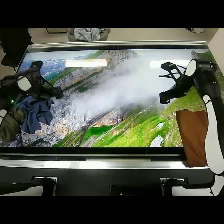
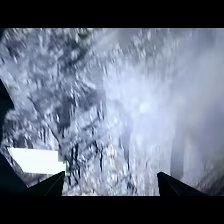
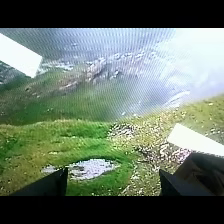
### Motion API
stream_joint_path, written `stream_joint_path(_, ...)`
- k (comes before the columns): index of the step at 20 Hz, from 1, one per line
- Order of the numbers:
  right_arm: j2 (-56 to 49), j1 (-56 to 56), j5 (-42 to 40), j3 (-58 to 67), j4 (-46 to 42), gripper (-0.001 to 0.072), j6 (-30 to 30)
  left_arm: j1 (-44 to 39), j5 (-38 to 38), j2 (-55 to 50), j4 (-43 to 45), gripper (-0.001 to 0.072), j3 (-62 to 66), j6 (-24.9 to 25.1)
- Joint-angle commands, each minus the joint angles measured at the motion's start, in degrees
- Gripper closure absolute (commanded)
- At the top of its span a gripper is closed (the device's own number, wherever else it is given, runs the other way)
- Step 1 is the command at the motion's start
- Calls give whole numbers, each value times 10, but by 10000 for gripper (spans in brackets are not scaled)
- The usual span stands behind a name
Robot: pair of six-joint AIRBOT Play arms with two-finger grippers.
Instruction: Fold the shirts.
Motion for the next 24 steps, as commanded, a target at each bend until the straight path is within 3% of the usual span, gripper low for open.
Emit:
stream_joint_path(1, 0, 0, -21, 0, 13, 54, 1, 76, 50, -81, 5, -13, 134, -25)
stream_joint_path(4, 0, 0, 1, 0, 61, 54, 27, 171, -20, -220, 6, -12, 340, -35)
stream_joint_path(6, 0, 0, 16, 0, 92, 54, 42, 216, -17, -283, 5, -12, 406, -75)
stream_joint_path(10, 0, 14, 38, 0, 105, 54, 54, 266, 68, -320, 6, -13, 344, -108)
stream_joint_path(14, 0, 56, 39, 0, 101, 54, 54, 269, 63, -368, 5, -13, 343, -71)
stream_joint_path(19, 0, 88, 61, 0, 101, 53, 54, 258, 60, -395, 4, -3, 343, -72)
stream_joint_path(20, 0, 90, 72, 0, 100, 53, 54, 258, 60, -396, 4, 149, 343, -73)
stream_joint_path(21, 0, 90, 83, 0, 95, 53, 54, 258, 60, -397, 4, 432, 343, -73)
stream_joint_path(22, 0, 90, 91, 0, 90, 53, 54, 258, 59, -396, 4, 615, 343, -73)
stream_joint_path(24, 0, 90, 107, 0, 78, 57, 44, 261, 53, -382, -10, 677, 344, -73)
